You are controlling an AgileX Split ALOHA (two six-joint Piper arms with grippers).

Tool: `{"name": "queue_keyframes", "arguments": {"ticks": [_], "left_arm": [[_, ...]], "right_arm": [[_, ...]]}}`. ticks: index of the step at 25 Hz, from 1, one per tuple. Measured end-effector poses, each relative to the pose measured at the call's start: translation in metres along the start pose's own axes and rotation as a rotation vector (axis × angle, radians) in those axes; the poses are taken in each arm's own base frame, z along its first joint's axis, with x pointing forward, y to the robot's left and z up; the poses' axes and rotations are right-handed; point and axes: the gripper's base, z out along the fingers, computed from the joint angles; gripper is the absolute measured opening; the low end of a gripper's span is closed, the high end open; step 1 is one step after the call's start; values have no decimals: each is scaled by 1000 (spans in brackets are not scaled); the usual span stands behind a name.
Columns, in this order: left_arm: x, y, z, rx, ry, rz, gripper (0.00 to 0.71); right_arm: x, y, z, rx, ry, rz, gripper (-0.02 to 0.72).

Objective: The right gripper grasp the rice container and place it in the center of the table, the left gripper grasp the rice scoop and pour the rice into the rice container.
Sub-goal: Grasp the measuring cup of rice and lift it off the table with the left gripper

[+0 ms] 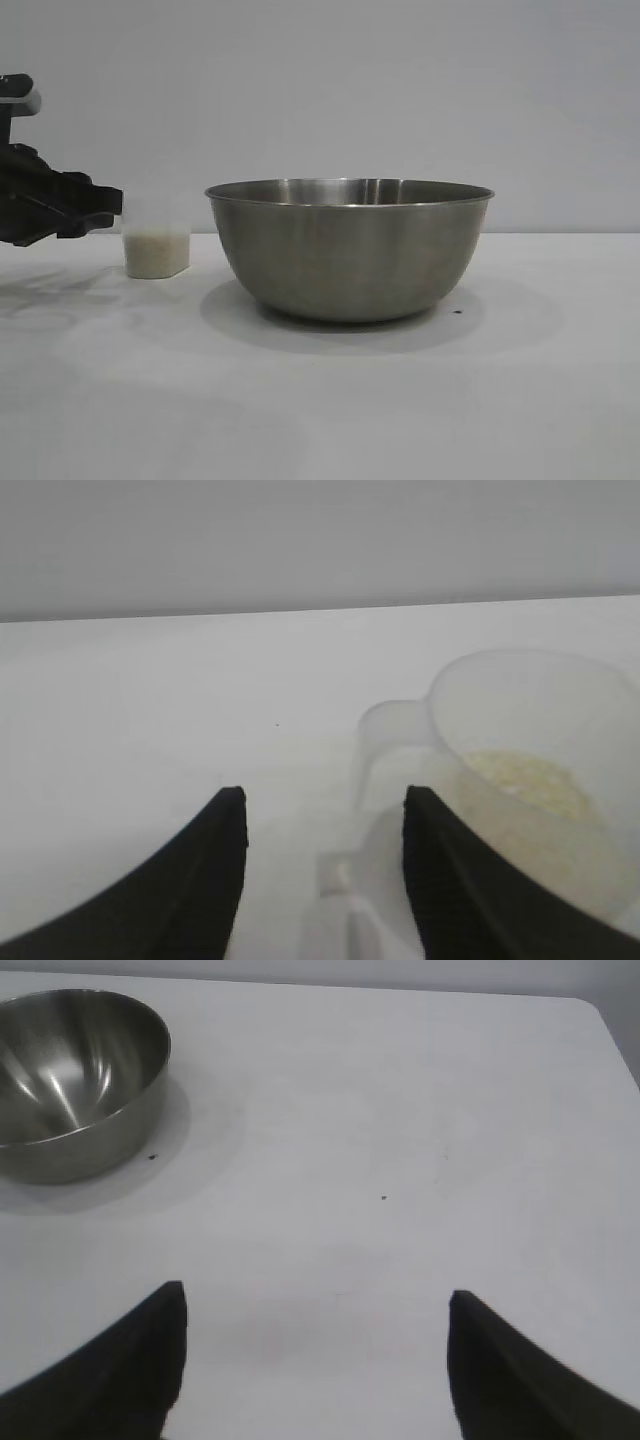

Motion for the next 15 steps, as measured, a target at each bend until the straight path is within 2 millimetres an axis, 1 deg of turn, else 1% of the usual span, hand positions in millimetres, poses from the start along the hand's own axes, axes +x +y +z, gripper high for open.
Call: {"name": "queue_keyframes", "arguments": {"ticks": [9,15], "left_arm": [[6,0,8,9,11,-15,360],[0,0,15,10,-11,-13,360]], "right_arm": [[0,0,0,0,0,0,478],[0,0,0,0,0,0,478]]}}
